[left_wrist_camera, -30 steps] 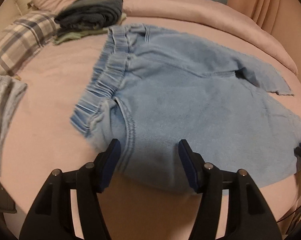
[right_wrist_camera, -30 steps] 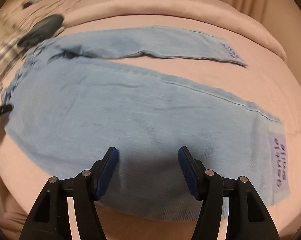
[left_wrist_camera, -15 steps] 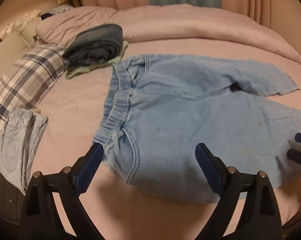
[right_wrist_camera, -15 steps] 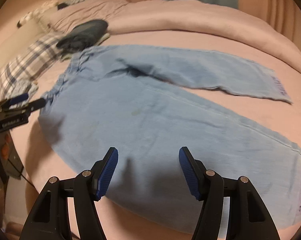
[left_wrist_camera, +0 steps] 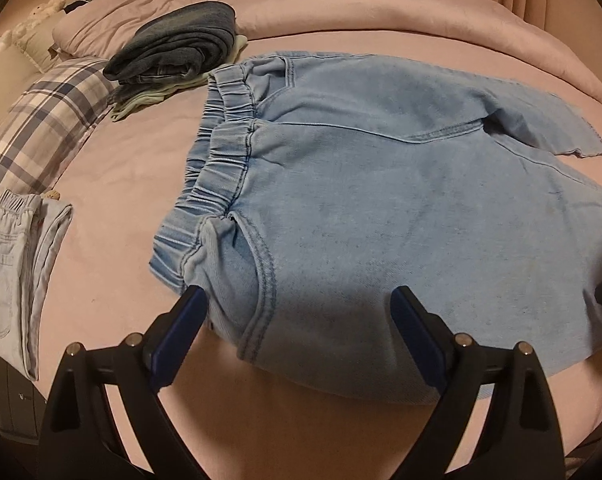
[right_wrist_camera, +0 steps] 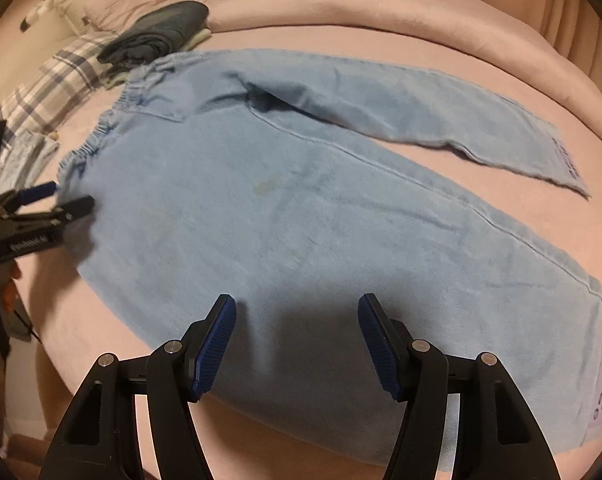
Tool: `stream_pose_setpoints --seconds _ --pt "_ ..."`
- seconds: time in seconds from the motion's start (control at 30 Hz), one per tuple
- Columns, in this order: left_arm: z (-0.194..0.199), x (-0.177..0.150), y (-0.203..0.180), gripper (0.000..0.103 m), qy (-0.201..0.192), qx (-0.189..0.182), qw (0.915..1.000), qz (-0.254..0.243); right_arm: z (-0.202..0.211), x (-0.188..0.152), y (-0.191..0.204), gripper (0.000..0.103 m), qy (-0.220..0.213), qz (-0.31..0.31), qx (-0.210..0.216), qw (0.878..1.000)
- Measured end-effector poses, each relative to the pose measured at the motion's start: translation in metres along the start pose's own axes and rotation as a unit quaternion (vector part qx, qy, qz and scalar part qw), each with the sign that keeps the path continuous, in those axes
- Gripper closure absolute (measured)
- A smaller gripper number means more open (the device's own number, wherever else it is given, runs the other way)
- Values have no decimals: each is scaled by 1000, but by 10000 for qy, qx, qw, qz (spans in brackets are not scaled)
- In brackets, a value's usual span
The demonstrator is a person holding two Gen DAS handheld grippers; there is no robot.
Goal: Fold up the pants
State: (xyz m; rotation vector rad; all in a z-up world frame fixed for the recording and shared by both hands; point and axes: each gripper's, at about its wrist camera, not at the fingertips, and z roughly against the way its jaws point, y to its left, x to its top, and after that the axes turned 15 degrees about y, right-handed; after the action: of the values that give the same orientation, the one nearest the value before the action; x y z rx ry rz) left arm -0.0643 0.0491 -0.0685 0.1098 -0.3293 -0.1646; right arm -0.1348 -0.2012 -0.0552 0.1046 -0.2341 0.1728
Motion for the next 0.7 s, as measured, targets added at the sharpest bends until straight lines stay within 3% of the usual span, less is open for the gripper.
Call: stream_pose_setpoints --seconds 0.13,0.2,0.27,0.37,0.43,0.53,0.63,0.7 --pt "-8 1 2 9 53 -9 10000 -34 -3 8 17 40 -147 215 196 9995" --pt "-10 1 4 6 24 -31 10000 -39 -11 10 25 40 -72 345 264 9990" --pt "-12 1 7 5 45 -131 9999 -50 -26 11 33 33 133 528 202 9983" --pt "-6 4 19 6 115 -514 9986 -49 -26 14 45 28 246 898 -28 9957" --pt "5 12 31 6 9 -902 9959 9 -20 22 43 28 305 956 130 9949" --pt "22 40 44 5 -305 -893 9955 -21 -2 48 29 28 21 860 539 9948" --pt "30 82 51 5 -636 -596 9960 -173 13 81 19 28 -347 913 454 9942" --pt "26 116 57 5 -714 -676 9948 -282 22 109 12 28 -685 1090 356 9910"
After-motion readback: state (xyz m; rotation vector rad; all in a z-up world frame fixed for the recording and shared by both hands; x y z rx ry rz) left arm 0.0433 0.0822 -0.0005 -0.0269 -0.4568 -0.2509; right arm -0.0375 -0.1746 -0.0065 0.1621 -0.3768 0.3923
